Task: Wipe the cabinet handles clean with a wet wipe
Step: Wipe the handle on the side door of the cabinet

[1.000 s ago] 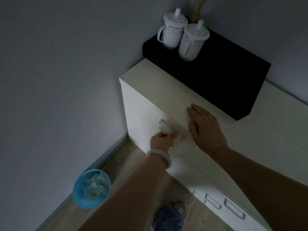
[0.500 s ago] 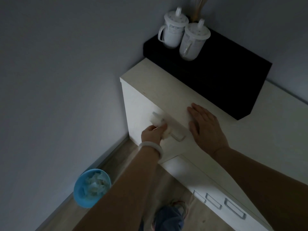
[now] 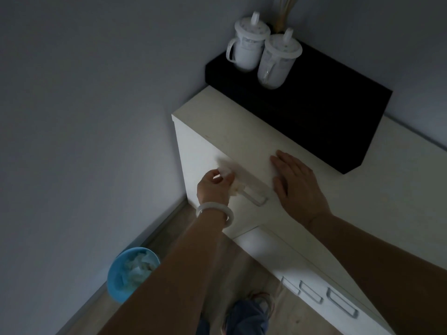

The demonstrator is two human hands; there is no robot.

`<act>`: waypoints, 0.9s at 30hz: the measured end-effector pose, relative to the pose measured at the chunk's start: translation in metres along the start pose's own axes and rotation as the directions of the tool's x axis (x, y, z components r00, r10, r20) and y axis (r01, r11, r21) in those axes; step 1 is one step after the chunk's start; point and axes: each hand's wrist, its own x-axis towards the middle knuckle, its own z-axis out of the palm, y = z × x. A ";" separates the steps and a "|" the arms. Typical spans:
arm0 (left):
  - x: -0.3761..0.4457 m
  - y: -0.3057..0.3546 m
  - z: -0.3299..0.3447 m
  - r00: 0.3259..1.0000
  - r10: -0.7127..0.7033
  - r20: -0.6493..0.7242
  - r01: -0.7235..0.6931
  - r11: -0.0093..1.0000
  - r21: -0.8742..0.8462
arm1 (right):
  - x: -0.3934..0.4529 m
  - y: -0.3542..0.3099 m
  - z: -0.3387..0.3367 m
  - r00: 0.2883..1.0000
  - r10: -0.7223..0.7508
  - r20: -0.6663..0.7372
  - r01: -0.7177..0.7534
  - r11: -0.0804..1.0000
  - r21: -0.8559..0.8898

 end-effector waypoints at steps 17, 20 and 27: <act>-0.068 -0.024 0.034 0.927 -0.370 0.063 0.366 0.857 -0.362 | 0.002 0.001 0.001 1.000 0.002 0.013 -0.001 0.999 -0.034; -0.080 -0.026 0.044 0.916 -0.372 0.150 0.401 0.850 -0.341 | 0.001 0.002 0.002 1.000 0.005 0.014 -0.005 0.999 -0.035; -0.046 -0.012 0.030 0.956 -0.290 0.036 0.292 0.943 -0.160 | 0.000 0.001 0.002 1.000 0.001 -0.005 -0.002 1.000 -0.006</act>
